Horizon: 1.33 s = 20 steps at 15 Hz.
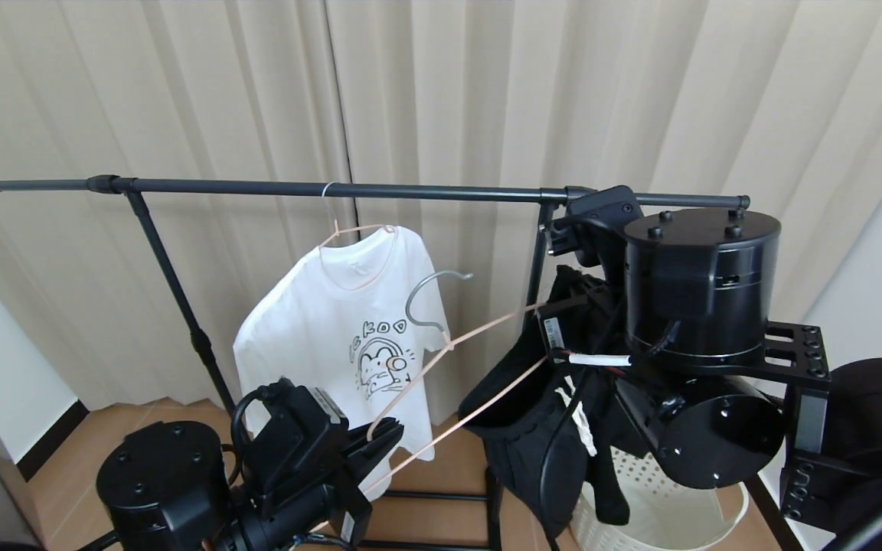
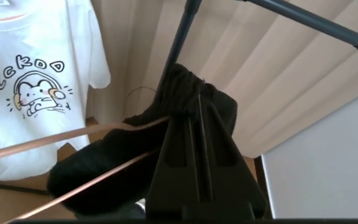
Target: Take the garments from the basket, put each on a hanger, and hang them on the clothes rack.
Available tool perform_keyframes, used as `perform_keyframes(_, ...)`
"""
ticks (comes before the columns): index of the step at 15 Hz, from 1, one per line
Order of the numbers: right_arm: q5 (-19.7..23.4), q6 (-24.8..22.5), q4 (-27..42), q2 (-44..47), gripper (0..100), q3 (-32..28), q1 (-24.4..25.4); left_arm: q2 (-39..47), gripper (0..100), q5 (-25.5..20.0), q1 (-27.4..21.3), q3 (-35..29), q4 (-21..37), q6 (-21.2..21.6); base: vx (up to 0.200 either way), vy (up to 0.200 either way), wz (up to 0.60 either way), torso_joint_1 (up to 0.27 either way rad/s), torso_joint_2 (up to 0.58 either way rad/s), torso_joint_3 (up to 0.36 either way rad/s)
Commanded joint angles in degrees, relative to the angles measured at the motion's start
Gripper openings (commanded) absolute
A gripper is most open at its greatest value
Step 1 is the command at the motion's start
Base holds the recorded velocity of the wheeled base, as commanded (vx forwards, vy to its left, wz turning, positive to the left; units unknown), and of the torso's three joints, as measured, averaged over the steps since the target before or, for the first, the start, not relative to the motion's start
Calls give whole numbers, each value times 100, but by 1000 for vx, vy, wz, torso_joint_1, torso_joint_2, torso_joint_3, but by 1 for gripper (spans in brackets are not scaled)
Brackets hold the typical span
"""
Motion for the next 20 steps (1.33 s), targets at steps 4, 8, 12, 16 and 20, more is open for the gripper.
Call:
perform_keyframes(4, -7, 213, -1, -75, 0, 12, 445, 191, 0, 77, -21, -39, -9, -115, 0, 0, 0, 0, 0, 0)
perform_keyframes(8, -7, 398, -1, -216, 0, -14, 708, 200, 0, 182, -21, -74, -9, -132, 0, 0, 0, 0, 0, 0)
perform_keyframes(12, 2, 547, -45, -172, 0, -120, 1156, 244, 0, 182, -29, -135, -9, -273, 0, 0, 0, 0, 0, 0)
perform_keyframes(16, 2, 662, -72, -40, 0, -278, 1490, 314, 0, 191, -100, -127, -9, -282, 0, 0, 0, 0, 0, 0)
perform_keyframes(20, 10, 943, -72, 109, 0, -392, 1587, 350, 0, 191, -126, -100, -9, -370, 0, 0, 0, 0, 0, 0)
